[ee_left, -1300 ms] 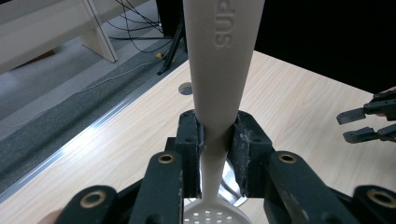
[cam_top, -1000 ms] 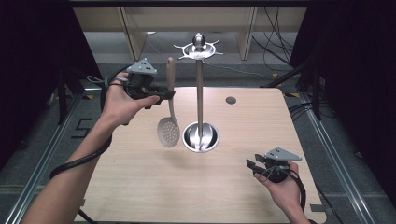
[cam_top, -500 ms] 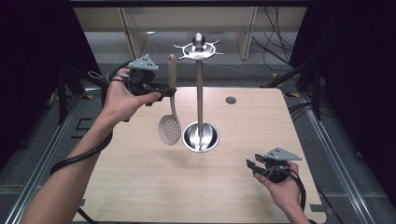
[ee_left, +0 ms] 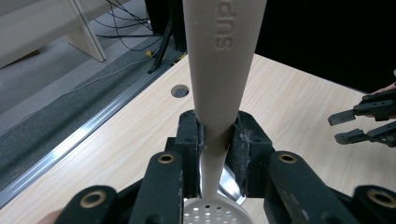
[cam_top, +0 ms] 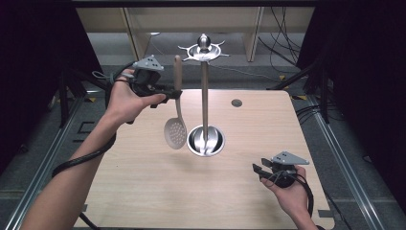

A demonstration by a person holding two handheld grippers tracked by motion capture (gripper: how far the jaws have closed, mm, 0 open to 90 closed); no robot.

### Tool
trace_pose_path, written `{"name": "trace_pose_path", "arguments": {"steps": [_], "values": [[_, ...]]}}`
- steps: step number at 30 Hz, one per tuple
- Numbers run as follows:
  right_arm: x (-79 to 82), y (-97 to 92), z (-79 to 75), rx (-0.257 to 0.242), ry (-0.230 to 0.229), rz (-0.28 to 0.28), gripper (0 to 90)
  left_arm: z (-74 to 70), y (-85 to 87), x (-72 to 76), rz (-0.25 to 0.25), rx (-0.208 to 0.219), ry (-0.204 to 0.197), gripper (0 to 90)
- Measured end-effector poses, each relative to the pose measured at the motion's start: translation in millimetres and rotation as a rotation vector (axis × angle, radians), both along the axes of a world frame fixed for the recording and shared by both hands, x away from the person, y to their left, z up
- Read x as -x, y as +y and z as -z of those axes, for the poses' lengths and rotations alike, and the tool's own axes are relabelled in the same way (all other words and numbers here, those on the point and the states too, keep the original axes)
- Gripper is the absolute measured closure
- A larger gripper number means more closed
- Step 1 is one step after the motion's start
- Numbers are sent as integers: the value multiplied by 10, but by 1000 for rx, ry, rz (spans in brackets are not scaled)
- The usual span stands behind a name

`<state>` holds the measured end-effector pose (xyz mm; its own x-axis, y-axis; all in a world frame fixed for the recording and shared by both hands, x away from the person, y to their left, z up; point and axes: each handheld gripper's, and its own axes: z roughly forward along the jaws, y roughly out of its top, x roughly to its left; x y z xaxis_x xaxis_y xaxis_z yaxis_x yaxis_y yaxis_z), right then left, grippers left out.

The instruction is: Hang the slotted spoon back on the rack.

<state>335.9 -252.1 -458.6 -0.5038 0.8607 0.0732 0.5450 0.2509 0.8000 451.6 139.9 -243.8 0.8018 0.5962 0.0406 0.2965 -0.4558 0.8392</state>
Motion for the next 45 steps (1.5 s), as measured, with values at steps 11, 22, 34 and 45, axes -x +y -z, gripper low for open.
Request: {"name": "trace_pose_path", "arguments": {"steps": [11, 22, 34, 45], "values": [[0, -1, 0, -1, 0, 0, 563, -9, -23, -32, 14, 16, 13, 731], [-1, -3, 1, -1, 1, 1, 563, 5, -38, -80, 48, 36, 26, 730], [-8, -9, 6, 1, -21, 0, 561, 6, -69, -117, 68, 36, 22, 730], [-5, -6, 4, 14, -6, 6, 560, 8, -71, -143, 79, 40, 27, 730]]}}
